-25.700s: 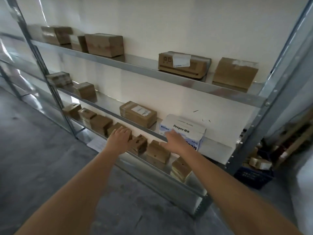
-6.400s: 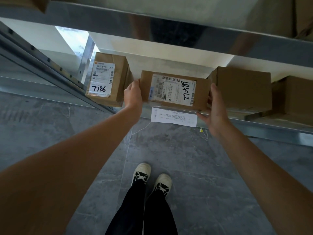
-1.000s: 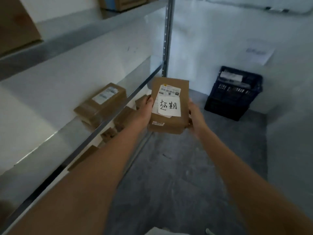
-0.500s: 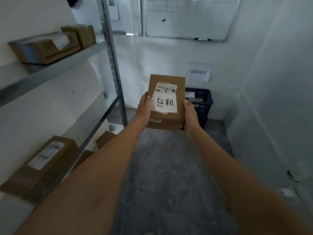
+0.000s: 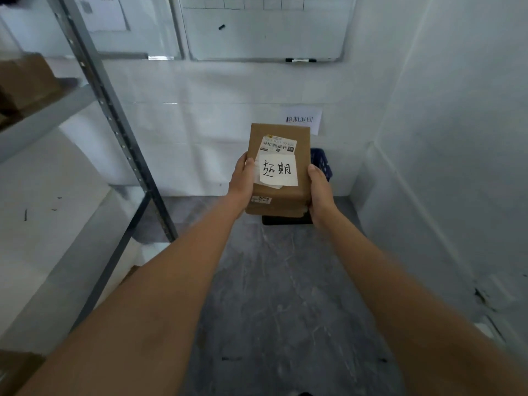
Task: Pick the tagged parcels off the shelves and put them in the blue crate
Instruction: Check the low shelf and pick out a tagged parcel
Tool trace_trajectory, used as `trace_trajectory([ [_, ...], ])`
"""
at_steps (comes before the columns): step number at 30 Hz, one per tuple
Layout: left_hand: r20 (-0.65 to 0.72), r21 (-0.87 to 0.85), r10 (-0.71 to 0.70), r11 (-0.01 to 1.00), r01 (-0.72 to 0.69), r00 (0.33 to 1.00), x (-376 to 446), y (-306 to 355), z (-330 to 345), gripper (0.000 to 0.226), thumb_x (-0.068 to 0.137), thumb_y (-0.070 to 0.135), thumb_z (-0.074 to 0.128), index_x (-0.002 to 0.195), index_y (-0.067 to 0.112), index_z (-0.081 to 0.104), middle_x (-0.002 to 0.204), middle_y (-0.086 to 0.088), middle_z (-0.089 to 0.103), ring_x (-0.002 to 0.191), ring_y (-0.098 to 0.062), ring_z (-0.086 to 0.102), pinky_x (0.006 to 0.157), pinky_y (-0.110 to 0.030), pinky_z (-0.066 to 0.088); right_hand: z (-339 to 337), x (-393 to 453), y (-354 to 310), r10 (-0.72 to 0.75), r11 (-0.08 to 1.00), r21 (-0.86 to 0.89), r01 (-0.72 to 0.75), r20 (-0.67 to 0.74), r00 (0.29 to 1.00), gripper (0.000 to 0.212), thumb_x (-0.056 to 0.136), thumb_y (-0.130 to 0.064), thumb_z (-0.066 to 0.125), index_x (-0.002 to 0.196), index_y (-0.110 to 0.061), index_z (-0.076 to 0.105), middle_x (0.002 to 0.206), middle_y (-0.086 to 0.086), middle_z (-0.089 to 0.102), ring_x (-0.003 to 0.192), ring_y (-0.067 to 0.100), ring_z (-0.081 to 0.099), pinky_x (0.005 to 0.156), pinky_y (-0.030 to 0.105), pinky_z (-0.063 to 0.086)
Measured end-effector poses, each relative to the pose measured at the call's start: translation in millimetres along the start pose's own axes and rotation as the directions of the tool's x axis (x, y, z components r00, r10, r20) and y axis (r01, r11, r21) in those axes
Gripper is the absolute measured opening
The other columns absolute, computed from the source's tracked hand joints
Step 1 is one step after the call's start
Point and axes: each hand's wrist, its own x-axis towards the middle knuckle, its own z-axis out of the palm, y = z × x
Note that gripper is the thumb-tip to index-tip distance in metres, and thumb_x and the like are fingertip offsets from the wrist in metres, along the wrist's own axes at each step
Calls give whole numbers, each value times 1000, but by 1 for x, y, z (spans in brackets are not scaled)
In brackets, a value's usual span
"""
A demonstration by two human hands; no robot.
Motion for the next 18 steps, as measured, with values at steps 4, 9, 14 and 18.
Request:
trace_trajectory([
  [4,7,-30,-69,997,69,998,62,-18,34,46,103,36,25,146,22,36,138,-9,54,126,-31,52,107,-48,40,-12,70,9,49,997,-53,-50,-24,998,48,95,-52,44,139,-32,47,131,1,59,118,23,56,104,48,44],
  [9,20,-105,-221,969,222,975,135,-43,68,50,103,44,23,143,21,42,131,-11,61,115,-29,60,91,-38,51,-23,159,16,128,984,-119,-129,-20,992,52,95,-52,44,142,-29,46,137,1,54,124,23,50,109,48,38],
  [14,4,-74,-284,956,284,959,204,-53,97,53,102,50,22,139,21,46,125,-10,64,111,-28,63,96,-43,51,-31,234,20,188,975,-127,-184,16,982,52,96,-51,43,145,-34,41,142,2,50,127,24,48,110,48,38],
  [18,30,-96,-340,935,342,940,256,-63,121,50,102,47,21,119,19,60,90,-3,75,74,-15,73,52,-19,53,-41,292,29,235,963,-138,-231,15,972,49,99,-48,39,146,-33,40,143,1,49,127,23,48,110,46,39],
])
